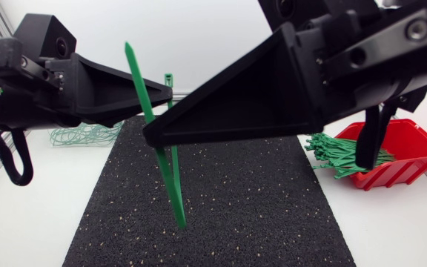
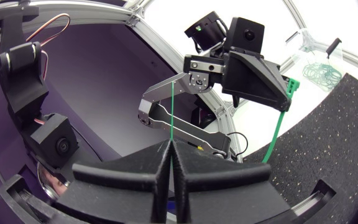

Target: Take a green cable tie from the red box, thread the tail through the head to close it, then place it in the transparent bin on the left.

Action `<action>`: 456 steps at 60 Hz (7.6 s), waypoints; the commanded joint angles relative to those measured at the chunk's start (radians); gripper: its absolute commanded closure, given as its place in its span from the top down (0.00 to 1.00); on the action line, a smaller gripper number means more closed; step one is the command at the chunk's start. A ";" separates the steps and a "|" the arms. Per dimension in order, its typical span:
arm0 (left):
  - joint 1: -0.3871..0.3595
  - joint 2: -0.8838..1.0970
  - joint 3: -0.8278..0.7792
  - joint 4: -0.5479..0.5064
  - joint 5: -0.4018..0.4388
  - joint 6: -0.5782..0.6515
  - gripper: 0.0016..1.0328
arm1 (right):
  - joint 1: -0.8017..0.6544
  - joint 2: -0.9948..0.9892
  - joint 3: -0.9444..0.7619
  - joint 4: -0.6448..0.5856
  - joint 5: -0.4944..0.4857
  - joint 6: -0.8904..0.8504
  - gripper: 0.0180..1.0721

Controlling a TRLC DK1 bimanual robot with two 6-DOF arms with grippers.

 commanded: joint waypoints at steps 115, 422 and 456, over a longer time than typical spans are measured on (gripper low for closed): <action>-0.166 -0.164 -0.098 0.002 -0.305 0.115 0.04 | -0.012 0.030 0.212 -0.273 0.168 0.912 0.06; -0.206 -0.185 -0.070 -0.038 -0.407 0.191 0.04 | -0.087 0.093 0.098 -0.196 0.180 0.949 0.06; -0.214 -0.213 -0.061 -0.056 -0.407 0.205 0.04 | -0.139 0.138 0.081 -0.159 0.181 0.947 0.06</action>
